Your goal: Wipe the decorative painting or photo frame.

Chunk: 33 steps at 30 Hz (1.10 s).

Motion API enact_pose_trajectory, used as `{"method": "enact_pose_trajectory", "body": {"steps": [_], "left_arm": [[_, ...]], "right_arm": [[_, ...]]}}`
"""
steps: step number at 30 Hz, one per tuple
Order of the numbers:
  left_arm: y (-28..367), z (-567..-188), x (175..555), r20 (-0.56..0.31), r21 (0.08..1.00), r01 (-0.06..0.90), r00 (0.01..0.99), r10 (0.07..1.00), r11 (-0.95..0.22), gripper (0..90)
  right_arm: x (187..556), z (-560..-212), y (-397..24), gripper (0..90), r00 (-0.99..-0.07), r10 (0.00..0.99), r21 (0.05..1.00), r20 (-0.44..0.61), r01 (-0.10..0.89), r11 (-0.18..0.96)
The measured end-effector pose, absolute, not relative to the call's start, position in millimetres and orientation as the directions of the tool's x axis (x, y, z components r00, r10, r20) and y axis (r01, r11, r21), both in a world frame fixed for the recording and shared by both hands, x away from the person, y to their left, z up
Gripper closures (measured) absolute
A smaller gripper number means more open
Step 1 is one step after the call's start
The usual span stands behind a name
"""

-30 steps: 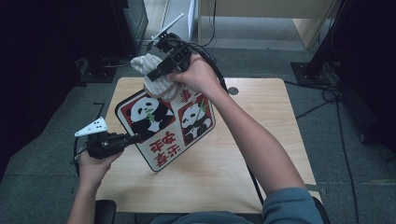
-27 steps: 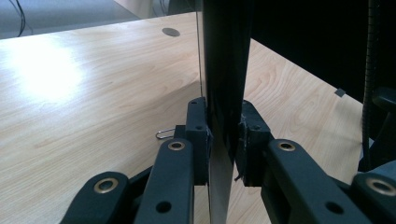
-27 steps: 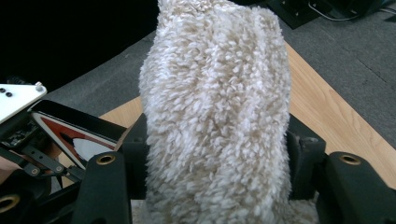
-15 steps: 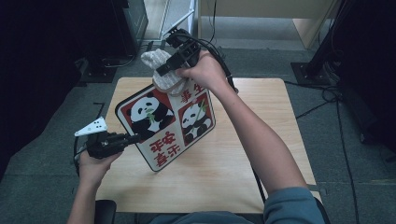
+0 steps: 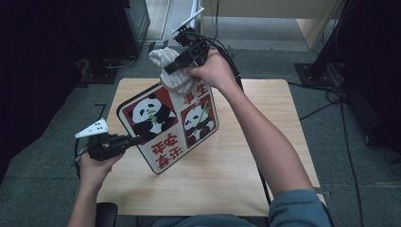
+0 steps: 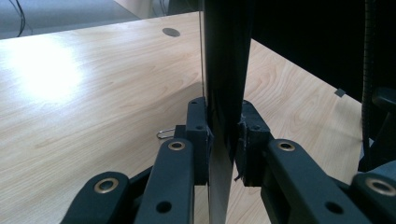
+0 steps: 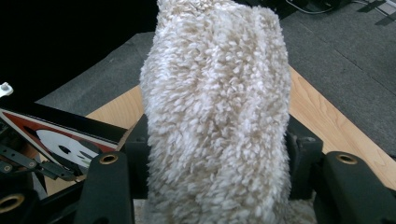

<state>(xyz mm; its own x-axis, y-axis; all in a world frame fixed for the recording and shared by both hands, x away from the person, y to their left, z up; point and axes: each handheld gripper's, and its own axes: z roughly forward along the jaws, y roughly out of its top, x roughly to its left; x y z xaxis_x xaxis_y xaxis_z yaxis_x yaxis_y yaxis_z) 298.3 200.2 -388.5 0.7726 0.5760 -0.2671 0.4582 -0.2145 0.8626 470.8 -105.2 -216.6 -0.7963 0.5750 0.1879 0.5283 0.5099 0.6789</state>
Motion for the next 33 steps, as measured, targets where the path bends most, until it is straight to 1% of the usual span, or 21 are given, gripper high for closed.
{"method": "enact_pose_trajectory", "body": {"steps": [33], "left_arm": [[203.7, -388.9, 301.0, -0.278, 0.859, 0.469, 0.763, 0.584, -0.203, 78.6]], "right_arm": [[486.1, -216.7, -150.6, 44.3, -0.725, 0.662, 0.681, 0.191, 0.584, 0.442]]}}
